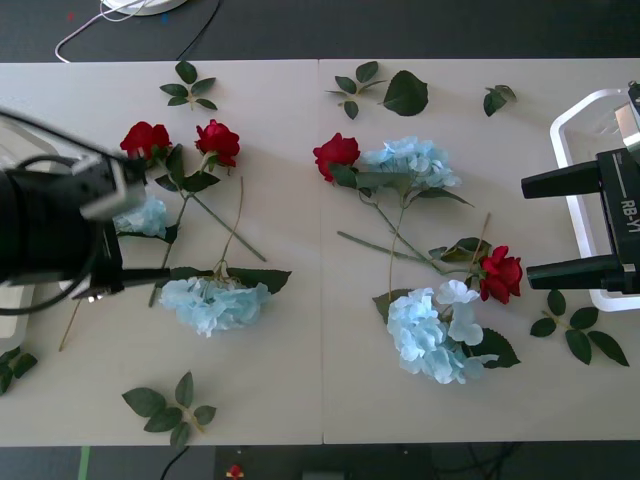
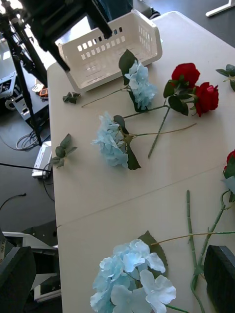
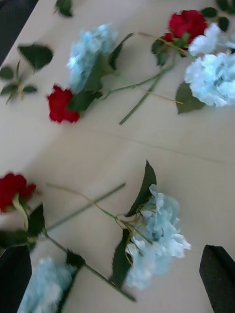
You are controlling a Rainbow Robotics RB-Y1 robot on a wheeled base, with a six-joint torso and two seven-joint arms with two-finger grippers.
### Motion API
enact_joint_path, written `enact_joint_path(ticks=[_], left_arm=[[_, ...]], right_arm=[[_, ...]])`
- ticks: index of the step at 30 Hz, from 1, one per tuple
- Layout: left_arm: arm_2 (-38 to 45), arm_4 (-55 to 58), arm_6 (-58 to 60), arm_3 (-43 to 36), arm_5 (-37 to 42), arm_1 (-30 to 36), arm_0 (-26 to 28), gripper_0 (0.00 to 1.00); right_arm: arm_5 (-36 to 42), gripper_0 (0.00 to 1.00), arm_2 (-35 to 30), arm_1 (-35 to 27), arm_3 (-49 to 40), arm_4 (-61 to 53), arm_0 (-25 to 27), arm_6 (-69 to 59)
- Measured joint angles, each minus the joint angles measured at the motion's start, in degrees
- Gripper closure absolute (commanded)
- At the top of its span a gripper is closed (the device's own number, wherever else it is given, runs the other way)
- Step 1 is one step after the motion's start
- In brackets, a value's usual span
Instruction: Place the red flowers into the right box and the blue flowers into the left box. If a person shows an open palm, hand one flower to the person first, then continue sorting.
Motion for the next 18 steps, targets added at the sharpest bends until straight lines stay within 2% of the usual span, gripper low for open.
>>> enact_joint_path(ticks=[4,7,13,18], left_arm=[[0.0,3.4,17.7,2.0,0.0,5.2,-2.0,0.00],[0.0,7.7,25.0,5.3,0.0,8.9,-2.3,0.00],[0.0,13.0,25.2,15.1,2.6,16.0,-2.3,0.00],[0.0,14.6,25.2,24.2,8.3,17.5,-2.3,0.00]], right_arm=[[0.3,0.00,0.0,0.0,0.1,0.0,0.0,-0.1],[0.4,0.00,0.0,0.0,0.2,0.0,0.2,-1.3],[1.0,0.00,0.0,-0.1,0.1,1.0,0.8,-12.6],[1.3,0.00,0.0,-0.1,-0.7,6.6,0.8,-21.6]])
